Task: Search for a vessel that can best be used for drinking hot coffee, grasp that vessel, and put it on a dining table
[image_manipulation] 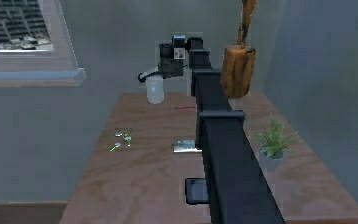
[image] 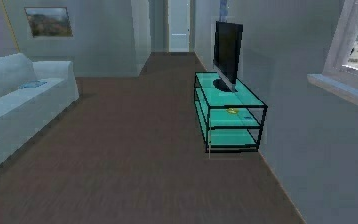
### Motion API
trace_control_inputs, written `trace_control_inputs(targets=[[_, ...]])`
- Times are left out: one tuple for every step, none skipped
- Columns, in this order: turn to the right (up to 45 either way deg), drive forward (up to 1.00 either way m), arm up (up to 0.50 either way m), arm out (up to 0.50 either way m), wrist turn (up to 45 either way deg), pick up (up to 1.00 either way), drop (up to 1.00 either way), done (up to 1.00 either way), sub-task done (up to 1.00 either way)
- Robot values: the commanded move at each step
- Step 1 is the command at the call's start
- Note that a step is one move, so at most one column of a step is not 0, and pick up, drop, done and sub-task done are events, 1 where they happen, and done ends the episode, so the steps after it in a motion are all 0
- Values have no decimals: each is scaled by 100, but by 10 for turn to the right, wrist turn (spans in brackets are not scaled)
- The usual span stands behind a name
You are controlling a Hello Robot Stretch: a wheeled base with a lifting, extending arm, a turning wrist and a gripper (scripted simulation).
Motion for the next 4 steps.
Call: trace_control_inputs(targets=[[0, 0, -4, 0, 0, 0, 0, 0, 0], [0, 0, 0, 0, 0, 100, 0, 0, 0], [0, 0, 4, 0, 0, 0, 0, 0, 0], [0, 0, 0, 0, -450, 0, 0, 0, 0]])
